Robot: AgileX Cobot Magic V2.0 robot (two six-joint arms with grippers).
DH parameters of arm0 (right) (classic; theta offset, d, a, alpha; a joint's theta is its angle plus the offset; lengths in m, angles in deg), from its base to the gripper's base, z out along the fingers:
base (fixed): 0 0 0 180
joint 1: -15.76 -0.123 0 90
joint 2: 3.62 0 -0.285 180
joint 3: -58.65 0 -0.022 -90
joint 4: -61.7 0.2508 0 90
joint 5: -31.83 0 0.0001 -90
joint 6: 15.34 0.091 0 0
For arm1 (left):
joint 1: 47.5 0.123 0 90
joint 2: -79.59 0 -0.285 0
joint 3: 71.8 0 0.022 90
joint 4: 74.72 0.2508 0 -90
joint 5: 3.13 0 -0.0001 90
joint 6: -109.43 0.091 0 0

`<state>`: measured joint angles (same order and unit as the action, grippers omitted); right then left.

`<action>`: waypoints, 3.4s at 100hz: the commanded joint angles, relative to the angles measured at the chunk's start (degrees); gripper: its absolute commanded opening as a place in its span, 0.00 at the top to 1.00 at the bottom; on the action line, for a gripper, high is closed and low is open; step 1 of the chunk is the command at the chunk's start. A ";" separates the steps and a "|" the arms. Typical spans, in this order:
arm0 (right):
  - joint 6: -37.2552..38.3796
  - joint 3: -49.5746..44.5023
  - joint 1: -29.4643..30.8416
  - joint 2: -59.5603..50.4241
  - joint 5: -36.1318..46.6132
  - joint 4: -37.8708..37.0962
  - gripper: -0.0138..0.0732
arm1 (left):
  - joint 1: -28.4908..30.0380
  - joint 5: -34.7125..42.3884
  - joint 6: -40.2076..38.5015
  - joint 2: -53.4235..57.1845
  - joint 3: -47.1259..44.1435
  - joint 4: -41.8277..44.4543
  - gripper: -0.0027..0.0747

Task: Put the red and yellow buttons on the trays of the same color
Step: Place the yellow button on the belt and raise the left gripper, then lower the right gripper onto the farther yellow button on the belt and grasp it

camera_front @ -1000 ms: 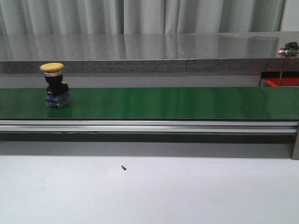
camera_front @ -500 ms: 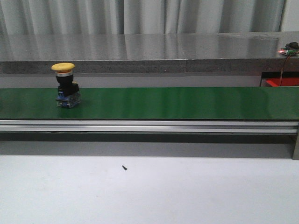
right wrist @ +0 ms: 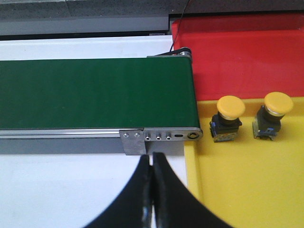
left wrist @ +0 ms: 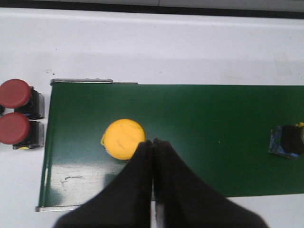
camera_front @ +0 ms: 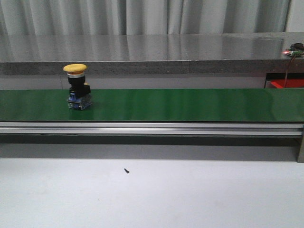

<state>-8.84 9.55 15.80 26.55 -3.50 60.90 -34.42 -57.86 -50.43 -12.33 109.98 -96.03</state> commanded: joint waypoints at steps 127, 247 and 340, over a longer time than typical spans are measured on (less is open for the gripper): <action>-0.47 1.56 -0.04 0.44 6.97 -3.11 0.92 | -3.06 10.33 2.95 52.09 -41.88 -0.93 0.99; -0.52 44.61 -20.22 47.32 -15.81 -3.31 0.15 | -3.06 9.16 2.95 52.34 -42.22 -0.93 0.99; 18.72 90.05 -25.98 86.00 -36.44 2.80 0.19 | -3.06 9.16 2.95 52.34 -42.22 -0.93 0.99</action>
<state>4.33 94.69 -9.51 112.70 -39.15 64.96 -37.14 -51.74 -47.64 40.16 66.32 -95.61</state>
